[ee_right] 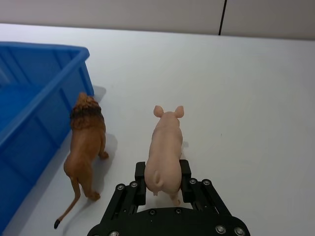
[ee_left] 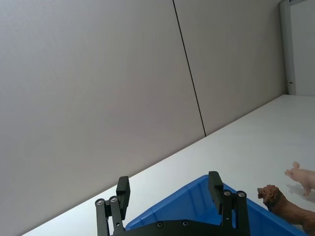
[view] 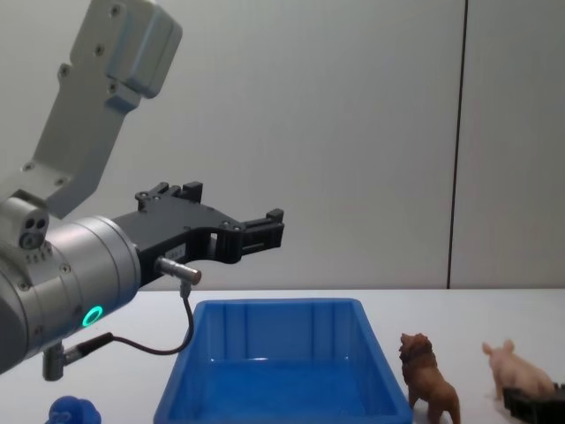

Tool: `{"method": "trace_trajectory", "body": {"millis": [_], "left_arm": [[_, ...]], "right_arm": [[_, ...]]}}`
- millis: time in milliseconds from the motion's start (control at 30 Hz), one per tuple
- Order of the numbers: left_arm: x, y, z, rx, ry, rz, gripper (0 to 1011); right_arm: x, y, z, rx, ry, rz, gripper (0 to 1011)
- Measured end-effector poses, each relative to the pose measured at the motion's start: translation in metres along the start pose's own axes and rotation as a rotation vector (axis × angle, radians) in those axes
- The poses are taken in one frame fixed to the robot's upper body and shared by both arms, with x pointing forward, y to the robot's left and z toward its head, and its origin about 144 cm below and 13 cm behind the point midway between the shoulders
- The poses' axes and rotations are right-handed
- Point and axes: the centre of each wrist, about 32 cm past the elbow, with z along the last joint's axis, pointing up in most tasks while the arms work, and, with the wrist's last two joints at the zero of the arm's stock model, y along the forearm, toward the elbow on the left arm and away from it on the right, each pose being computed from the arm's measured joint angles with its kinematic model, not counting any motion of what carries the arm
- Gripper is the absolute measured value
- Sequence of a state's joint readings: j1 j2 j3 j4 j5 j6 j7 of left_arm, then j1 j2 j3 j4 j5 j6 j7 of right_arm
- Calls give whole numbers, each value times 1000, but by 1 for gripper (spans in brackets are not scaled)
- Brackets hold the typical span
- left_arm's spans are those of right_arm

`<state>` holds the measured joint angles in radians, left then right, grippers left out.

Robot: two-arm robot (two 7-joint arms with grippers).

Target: Pick up the two dolls from the table and place them into the box.

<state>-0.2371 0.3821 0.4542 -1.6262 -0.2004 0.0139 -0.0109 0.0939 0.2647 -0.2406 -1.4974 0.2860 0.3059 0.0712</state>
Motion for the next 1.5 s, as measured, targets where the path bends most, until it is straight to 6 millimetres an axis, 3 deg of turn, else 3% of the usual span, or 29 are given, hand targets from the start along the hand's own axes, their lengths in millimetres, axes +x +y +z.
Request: {"method": "trace_trajectory", "body": {"millis": [467, 1133, 1200, 1500], "left_arm": [[0, 0, 0, 0, 0, 0, 1002], [0, 0, 0, 0, 0, 0, 1002], [0, 0, 0, 0, 0, 0, 1002], [0, 0, 0, 0, 0, 0, 1002]], "right_arm": [[-14, -1, 24, 127, -68, 53, 371], [-50, 6, 69, 183, -127, 315, 371], [-56, 10, 73, 172, -127, 348, 396], [-78, 23, 84, 123, -119, 446, 695]]}}
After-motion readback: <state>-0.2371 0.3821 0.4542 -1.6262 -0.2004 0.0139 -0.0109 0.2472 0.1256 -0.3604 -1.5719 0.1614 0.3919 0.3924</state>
